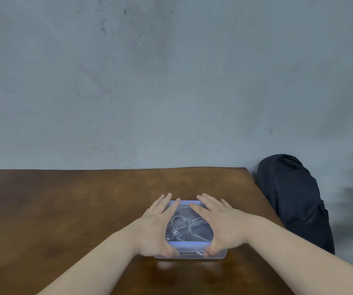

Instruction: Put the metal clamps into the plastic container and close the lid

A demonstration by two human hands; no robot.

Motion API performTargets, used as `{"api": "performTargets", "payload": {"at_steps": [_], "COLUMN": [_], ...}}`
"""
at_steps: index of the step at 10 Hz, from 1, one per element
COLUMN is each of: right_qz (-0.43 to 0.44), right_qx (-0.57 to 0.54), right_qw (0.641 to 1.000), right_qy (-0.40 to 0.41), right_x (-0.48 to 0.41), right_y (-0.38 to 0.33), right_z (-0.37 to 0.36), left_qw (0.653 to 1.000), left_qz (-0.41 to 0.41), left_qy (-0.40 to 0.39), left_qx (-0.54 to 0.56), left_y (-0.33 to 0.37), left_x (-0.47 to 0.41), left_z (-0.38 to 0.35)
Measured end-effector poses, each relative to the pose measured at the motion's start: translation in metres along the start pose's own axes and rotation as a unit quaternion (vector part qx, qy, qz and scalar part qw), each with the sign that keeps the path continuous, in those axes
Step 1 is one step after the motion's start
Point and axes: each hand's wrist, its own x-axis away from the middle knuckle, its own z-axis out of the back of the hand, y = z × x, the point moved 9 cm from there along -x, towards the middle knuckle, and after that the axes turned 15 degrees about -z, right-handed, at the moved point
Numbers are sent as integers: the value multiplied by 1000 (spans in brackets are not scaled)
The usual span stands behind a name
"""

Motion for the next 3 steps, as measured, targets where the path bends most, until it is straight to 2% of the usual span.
{"api": "performTargets", "payload": {"at_steps": [1,2,3], "right_qz": [6,-1,-7], "right_qx": [-4,-66,-177], "right_qw": [1000,998,983], "right_qy": [-7,4,49], "right_x": [7,20,30], "right_y": [0,8,17], "right_z": [0,12,46], "left_qw": [999,997,988], "left_qz": [9,17,5], "left_qy": [-17,0,76], "left_qx": [31,70,136], "left_y": [-4,-8,2], "left_x": [4,10,10], "left_z": [-1,12,48]}}
